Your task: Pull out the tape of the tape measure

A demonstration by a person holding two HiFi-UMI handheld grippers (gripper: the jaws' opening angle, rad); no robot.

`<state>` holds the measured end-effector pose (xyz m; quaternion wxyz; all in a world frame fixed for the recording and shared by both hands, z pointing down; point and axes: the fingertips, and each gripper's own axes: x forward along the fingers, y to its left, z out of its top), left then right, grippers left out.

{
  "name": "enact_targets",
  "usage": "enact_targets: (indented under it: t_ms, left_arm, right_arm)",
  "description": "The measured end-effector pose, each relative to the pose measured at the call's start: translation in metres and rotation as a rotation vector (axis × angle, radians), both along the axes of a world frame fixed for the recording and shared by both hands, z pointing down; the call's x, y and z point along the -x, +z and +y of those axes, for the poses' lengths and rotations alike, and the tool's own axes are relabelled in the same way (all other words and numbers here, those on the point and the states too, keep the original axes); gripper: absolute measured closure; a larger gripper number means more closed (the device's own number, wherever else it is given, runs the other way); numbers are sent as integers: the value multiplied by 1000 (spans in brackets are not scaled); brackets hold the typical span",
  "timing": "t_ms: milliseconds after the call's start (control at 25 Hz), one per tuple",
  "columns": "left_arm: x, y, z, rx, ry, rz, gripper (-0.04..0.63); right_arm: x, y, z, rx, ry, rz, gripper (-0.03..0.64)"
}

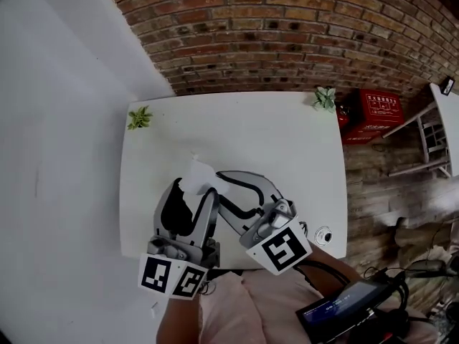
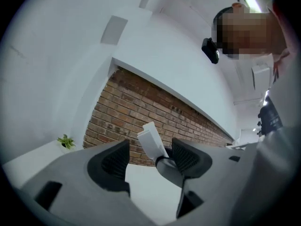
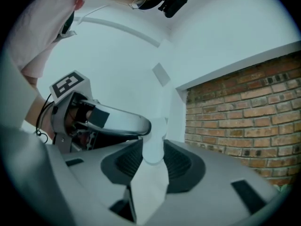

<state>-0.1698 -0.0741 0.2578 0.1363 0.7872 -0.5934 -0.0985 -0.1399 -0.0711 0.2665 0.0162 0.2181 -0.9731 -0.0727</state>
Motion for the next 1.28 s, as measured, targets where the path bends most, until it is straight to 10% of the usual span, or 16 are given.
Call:
enact_targets:
  t_ms: [400, 1000, 1280]
  left_arm:
    - [-13, -8, -1, -30, 39, 133, 397]
    - [-27, -13, 4, -50, 147, 92, 488]
    - [-22, -6, 5, -47, 219, 36, 491]
  right_arm:
    - [-12, -3, 11, -41, -26, -39, 477]
    - [-14, 4, 16, -18, -57, -17, 474]
    - [-23, 6, 14, 195, -105, -117, 419]
